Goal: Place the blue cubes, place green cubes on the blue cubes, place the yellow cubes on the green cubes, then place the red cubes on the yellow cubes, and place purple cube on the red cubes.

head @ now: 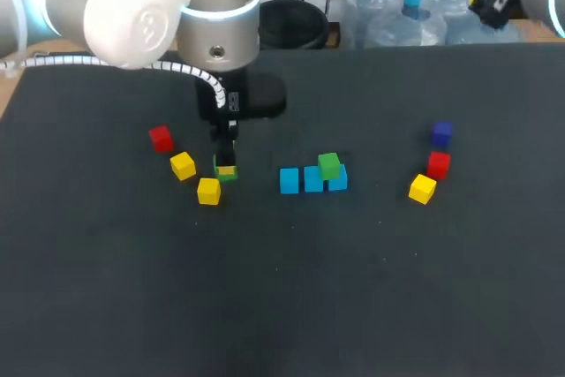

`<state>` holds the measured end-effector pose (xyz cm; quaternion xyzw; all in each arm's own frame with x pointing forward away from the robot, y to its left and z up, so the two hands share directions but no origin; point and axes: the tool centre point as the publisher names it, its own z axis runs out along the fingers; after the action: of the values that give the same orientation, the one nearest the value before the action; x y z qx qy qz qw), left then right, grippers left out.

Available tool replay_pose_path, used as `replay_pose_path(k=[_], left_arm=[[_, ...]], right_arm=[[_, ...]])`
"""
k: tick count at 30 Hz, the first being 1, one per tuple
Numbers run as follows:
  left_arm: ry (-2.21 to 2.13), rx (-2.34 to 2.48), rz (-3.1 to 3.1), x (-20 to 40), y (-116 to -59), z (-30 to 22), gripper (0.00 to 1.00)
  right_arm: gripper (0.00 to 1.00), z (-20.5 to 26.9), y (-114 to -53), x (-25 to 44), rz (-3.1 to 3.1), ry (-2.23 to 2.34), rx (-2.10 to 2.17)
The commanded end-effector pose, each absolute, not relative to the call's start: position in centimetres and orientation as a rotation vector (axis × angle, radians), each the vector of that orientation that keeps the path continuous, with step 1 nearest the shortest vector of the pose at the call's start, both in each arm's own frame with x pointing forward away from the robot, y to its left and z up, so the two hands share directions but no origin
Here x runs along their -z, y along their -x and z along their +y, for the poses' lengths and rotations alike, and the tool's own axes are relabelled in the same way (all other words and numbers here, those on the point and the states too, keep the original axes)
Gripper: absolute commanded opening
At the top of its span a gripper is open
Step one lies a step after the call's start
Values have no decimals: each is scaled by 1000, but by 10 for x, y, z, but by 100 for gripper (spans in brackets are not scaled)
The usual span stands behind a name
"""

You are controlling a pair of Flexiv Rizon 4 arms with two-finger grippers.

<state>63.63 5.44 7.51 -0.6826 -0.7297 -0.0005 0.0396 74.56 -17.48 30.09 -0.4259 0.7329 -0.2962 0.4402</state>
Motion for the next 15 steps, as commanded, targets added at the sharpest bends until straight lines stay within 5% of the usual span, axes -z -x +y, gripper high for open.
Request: replay_pose_path(k=[1, 15], left_arm=[[2091, -1, -2225, -74, -639, 52, 0], [2094, 3, -2224, -77, -636, 55, 0]], right_arm=[[100, -187, -727, -303, 1969, 1244, 923], [100, -193, -729, -299, 2020, 1188, 849]])
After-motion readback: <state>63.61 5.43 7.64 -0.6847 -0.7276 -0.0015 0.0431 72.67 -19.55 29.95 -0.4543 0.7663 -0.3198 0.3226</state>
